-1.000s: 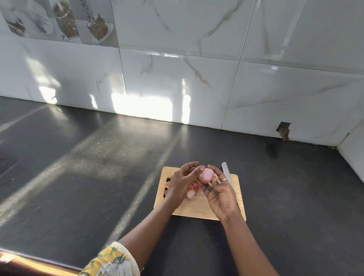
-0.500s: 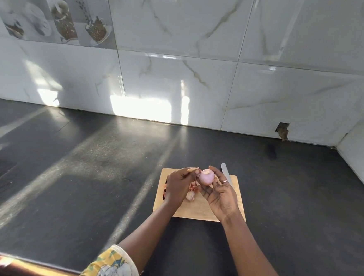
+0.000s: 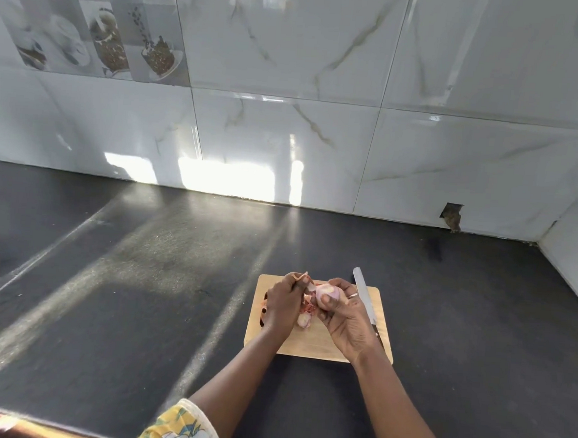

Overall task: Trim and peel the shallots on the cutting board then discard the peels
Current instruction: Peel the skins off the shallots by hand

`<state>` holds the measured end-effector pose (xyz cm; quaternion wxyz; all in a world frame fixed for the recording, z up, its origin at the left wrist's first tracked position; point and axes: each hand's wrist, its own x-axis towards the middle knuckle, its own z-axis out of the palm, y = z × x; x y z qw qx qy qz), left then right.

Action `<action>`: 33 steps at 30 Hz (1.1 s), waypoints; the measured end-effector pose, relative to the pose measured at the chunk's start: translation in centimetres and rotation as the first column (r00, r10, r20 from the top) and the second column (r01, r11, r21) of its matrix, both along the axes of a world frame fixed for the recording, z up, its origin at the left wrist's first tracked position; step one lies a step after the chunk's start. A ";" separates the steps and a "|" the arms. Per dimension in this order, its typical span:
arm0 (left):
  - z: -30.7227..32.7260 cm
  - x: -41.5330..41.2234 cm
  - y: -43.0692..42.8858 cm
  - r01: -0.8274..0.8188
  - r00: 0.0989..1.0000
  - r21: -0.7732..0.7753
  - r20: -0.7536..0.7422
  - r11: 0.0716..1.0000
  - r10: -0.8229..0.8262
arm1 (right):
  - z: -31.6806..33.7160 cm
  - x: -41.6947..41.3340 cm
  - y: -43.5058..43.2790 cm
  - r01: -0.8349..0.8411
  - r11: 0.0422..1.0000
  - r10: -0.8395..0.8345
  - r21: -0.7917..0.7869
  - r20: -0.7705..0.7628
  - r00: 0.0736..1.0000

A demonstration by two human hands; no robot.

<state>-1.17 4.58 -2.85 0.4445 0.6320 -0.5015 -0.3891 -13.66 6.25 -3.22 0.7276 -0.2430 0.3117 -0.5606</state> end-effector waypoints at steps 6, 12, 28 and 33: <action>0.5 0.7 -0.3 -0.126 0.991 0.017 -0.050 0.992 0.127 | 0.4 -0.9 0.2 0.015 0.998 -0.016 0.062 0.015 1.000; -0.4 1.0 -0.4 0.025 0.999 0.046 0.044 0.999 -0.027 | 0.5 -0.8 0.1 0.010 0.997 -0.019 0.070 0.120 0.993; 0.8 0.3 0.7 0.131 0.991 -0.204 0.020 0.970 -0.130 | 0.2 -0.1 -0.7 0.044 0.997 -0.048 0.065 0.062 0.997; 0.7 0.1 0.6 0.198 0.980 -0.222 0.030 0.955 -0.196 | 0.3 -0.1 -0.7 0.031 0.993 -0.037 0.113 0.048 0.998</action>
